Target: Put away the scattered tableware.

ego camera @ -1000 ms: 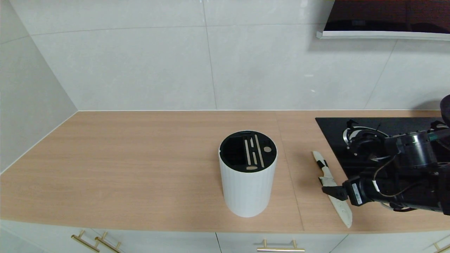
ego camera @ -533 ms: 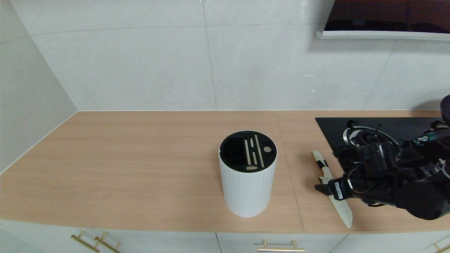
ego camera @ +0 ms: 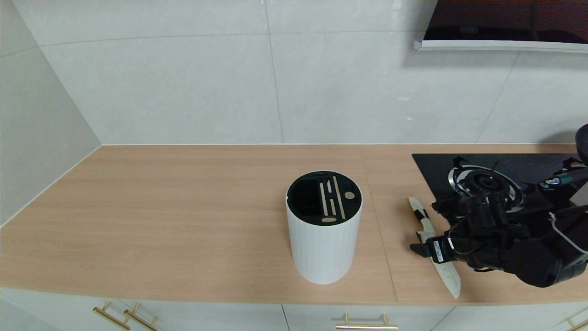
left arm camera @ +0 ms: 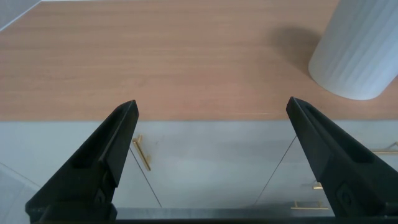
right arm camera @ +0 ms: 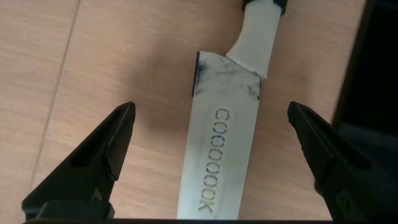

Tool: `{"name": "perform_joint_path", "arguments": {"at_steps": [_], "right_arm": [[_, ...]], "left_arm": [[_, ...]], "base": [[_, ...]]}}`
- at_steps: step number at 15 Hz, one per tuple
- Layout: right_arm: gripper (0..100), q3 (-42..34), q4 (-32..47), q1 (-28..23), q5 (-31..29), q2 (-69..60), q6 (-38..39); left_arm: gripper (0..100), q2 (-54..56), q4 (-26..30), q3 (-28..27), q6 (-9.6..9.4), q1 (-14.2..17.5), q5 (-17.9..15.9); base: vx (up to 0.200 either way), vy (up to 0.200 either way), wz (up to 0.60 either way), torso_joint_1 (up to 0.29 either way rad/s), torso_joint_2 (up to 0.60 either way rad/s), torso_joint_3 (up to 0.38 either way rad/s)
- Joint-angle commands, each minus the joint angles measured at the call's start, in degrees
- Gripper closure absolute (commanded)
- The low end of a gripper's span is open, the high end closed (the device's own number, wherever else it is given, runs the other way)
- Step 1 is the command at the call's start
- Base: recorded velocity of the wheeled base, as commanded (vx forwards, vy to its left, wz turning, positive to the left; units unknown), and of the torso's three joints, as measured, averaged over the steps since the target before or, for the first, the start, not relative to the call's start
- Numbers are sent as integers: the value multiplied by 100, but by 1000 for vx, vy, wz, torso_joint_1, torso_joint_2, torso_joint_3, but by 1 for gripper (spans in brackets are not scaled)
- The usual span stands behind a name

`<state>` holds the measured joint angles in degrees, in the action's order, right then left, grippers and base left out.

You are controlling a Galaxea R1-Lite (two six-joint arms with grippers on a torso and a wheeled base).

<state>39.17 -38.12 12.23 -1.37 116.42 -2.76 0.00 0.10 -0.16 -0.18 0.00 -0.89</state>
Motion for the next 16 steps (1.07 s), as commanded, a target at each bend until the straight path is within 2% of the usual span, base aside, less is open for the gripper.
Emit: {"name": "perform_joint_path", "arguments": {"at_steps": [1, 16], "right_arm": [[0, 29, -2, -1, -4, 30, 3], [0, 284, -257, -36, -22, 355, 65]], "left_arm": [[0, -9, -1, -2, 1, 0, 1], [0, -9, -1, -2, 1, 0, 1]], "base": [[0, 0, 0, 0, 0, 0], [0, 0, 0, 0, 0, 0]]}}
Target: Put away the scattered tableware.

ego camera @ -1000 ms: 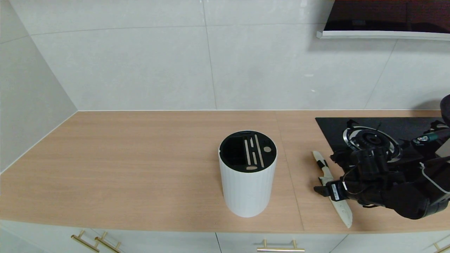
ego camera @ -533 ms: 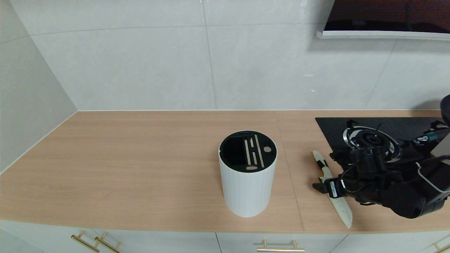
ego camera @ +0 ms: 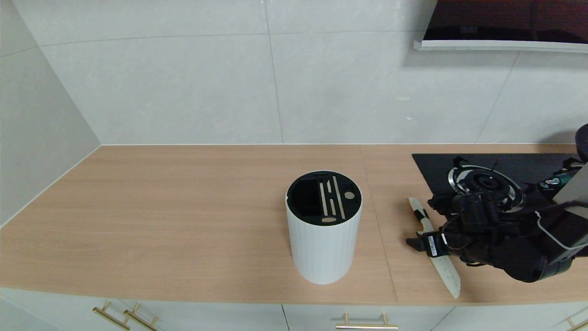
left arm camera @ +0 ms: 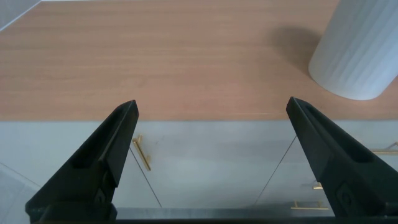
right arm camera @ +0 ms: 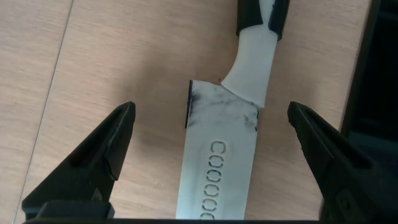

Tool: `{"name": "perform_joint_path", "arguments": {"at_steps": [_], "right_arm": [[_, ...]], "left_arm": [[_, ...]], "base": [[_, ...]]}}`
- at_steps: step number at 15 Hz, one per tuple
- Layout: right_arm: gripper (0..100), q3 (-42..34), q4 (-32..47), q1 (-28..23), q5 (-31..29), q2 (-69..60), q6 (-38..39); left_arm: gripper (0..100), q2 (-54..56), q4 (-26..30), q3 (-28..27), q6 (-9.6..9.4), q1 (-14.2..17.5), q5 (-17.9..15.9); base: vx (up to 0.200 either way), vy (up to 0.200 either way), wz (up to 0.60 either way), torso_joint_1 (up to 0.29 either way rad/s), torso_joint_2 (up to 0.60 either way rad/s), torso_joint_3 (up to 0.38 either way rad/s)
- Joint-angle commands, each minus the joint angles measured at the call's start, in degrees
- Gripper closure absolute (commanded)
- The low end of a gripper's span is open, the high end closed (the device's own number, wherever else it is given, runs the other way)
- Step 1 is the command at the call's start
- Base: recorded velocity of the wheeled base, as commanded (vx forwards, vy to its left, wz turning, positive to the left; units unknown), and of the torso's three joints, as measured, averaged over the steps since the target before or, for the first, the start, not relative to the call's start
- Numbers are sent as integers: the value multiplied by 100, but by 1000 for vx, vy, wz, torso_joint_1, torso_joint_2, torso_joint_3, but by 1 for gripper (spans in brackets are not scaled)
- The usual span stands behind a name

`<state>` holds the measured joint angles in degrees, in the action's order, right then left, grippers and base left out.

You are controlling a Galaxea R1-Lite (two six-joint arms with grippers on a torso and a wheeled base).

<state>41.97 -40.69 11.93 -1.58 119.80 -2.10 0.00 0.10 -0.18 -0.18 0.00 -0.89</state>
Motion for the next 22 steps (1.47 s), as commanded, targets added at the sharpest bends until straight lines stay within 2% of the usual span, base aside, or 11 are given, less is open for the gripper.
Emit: {"name": "perform_joint_path", "arguments": {"at_steps": [1, 3, 4, 7, 15, 22], "right_arm": [[0, 4, 0, -25, 0, 44, -1], [0, 39, -18, -33, -26, 132, -1], [100, 48, -70, -33, -123, 167, -1], [100, 13, -413, -33, -167, 369, -10], [100, 4, -492, -33, -211, 307, -1], [100, -128, -492, -25, -202, -774, 333]], "left_arm": [[0, -9, -1, 1, 1, 0, 1], [0, -9, -1, 1, 1, 0, -8], [0, -9, -1, 1, 1, 0, 1], [0, -9, -1, 1, 1, 0, 1], [0, -9, -1, 1, 1, 0, 1], [0, 0, -1, 1, 1, 0, 1]], "base": [[0, 0, 0, 0, 0, 0], [0, 0, 0, 0, 0, 0], [0, 0, 0, 0, 0, 0], [0, 0, 0, 0, 0, 0], [0, 0, 0, 0, 0, 0], [0, 0, 0, 0, 0, 0]]}}
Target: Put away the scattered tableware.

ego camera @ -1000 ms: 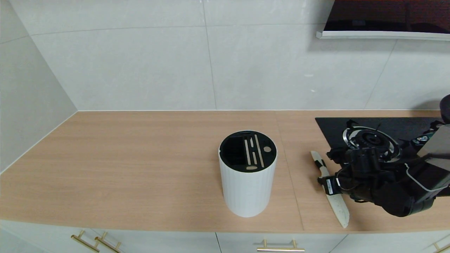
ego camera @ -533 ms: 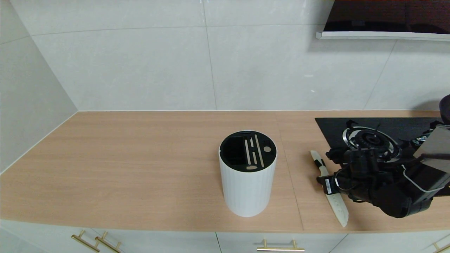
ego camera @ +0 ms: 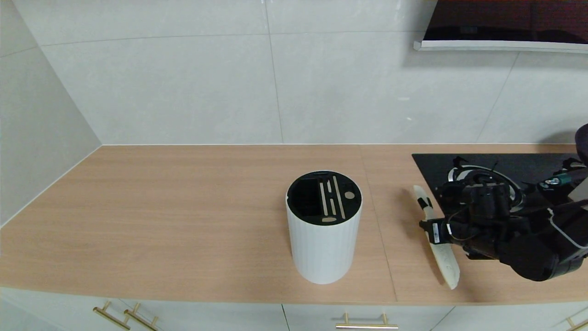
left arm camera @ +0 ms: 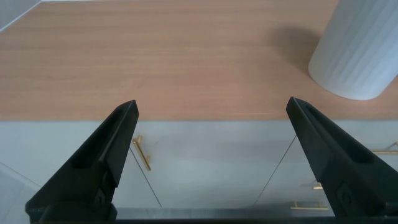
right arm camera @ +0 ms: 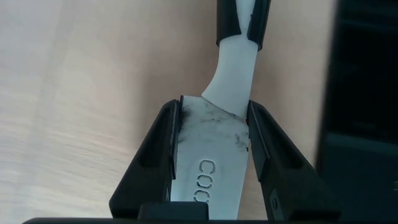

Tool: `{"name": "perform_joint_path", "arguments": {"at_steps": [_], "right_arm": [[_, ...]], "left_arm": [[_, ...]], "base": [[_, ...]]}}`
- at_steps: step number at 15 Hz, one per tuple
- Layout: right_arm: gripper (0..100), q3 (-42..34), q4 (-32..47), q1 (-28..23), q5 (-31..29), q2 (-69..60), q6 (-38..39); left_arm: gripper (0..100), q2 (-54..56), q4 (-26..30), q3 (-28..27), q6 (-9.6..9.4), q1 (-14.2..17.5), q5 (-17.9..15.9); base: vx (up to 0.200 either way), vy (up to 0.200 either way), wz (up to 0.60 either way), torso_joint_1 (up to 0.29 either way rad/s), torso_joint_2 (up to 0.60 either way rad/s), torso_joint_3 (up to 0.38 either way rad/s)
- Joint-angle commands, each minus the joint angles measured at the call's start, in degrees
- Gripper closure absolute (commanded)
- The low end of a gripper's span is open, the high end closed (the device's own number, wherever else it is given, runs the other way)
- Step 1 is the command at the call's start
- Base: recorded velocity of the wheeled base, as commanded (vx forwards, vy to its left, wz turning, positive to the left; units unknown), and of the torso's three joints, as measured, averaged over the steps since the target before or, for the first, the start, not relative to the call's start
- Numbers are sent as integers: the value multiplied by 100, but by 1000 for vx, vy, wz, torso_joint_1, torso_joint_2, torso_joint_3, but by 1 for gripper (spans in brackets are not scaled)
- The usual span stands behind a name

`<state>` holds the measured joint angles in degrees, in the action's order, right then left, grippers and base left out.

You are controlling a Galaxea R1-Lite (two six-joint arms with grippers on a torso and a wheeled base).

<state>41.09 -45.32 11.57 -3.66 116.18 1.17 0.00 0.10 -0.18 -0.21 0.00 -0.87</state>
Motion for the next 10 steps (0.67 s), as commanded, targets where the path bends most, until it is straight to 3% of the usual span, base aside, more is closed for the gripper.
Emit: {"name": "perform_joint_path", "arguments": {"at_steps": [1, 4, 6, 8, 10], "right_arm": [[100, -93, -29, 12, -3, -587, 6], [100, -207, -38, 74, 93, -1449, -73], [100, 373, 59, 258, 128, -1704, -310], [100, 892, 744, 531, 84, -2099, -293], [100, 839, 1034, 838, 128, -2398, -187]], "left_arm": [[0, -9, -1, 1, -6, 0, -1], [0, 0, -1, 1, 3, 0, -1], [0, -9, -1, 1, 3, 0, -1], [0, -9, -1, 1, 3, 0, -1], [0, -9, -10, 1, -23, 0, -10]], "base": [[0, 0, 0, 0, 0, 0], [0, 0, 0, 0, 0, 0], [0, 0, 0, 0, 0, 0], [0, 0, 0, 0, 0, 0], [0, 0, 0, 0, 0, 0]]}}
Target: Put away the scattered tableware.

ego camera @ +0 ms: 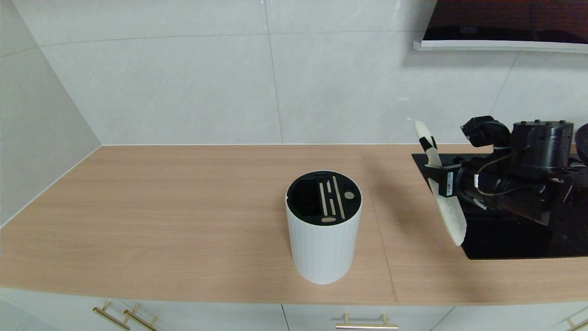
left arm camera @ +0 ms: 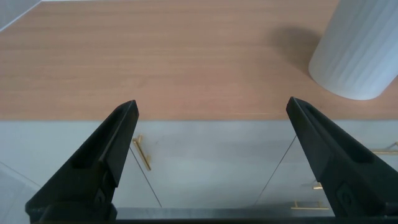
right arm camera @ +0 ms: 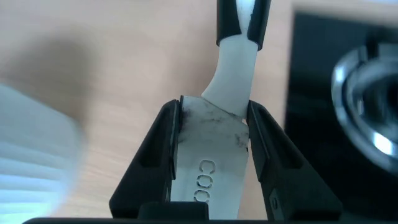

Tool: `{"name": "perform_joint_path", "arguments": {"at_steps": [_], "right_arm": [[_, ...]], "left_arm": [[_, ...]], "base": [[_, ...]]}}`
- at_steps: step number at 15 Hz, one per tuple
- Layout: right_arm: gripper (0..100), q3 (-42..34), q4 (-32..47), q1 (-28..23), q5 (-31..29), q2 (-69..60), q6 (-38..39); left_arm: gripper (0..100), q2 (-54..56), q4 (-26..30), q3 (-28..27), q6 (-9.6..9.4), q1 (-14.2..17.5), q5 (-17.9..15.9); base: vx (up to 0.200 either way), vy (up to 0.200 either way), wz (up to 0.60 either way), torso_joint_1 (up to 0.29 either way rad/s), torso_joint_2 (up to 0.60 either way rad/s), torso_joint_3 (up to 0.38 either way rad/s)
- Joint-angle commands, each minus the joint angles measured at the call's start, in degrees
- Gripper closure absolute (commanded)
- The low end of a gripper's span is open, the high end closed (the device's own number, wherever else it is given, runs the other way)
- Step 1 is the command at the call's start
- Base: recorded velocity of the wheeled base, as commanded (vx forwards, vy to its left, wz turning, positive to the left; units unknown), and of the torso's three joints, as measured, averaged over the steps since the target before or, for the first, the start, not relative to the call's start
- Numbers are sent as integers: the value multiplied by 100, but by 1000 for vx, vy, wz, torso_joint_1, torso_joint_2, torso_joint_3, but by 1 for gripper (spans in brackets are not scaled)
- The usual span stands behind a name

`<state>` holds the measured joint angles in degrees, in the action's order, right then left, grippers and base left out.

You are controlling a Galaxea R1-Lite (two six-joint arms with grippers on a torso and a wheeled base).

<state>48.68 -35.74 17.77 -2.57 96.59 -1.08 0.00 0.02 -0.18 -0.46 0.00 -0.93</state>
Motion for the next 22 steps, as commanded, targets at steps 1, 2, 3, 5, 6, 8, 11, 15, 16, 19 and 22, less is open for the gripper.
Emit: {"name": "perform_joint_path", "arguments": {"at_steps": [1, 2, 3, 5, 6, 8, 11, 15, 16, 19, 22], "right_arm": [[100, 37, 50, 402, -6, -509, 38], [100, 28, 59, 508, -6, -588, 47], [100, 63, 59, 604, -6, -632, 47], [100, 133, 50, 657, -24, -676, 38], [100, 221, 76, 771, -24, -738, 38], [100, 458, 103, 921, -15, -694, 47], [100, 450, 76, 1185, -86, -746, 126], [100, 362, 103, 1782, -358, -905, 399], [100, 335, 103, 1967, -411, -913, 434], [100, 327, 103, 2433, -657, -922, 557], [100, 221, 103, 3101, -868, -790, 566]], "left_arm": [[0, -9, -2, 9, -33, 0, -13], [0, 0, -2, -26, -50, 0, -30], [0, -9, 24, -289, -15, 0, -136], [0, -229, 455, -1423, 38, -53, -865], [0, -668, 850, -2091, 161, -158, -1322], [0, -2021, 1105, -3278, 319, -316, -2096], [0, -3788, 947, -4447, 556, -325, -2720], [0, -5238, -363, -4385, 2446, -1512, -3019], [0, -5493, -960, -4359, 2982, -1731, -3019], [0, -6135, -2288, -4350, 3896, -2232, -3019], [0, -7655, -3518, -4341, 4204, -2558, -2957]], "base": [[0, 0, 0, 0, 0, 0], [0, 0, 0, 0, 0, 0], [0, 0, 0, 0, 0, 0], [0, 0, 0, 0, 0, 0], [0, 0, 0, 0, 0, 0], [0, 0, 0, 0, 0, 0], [0, 0, 0, 0, 0, 0], [0, 0, 0, 0, 0, 0], [0, 0, 0, 0, 0, 0], [0, 0, 0, 0, 0, 0], [0, 0, 0, 0, 0, 0]]}}
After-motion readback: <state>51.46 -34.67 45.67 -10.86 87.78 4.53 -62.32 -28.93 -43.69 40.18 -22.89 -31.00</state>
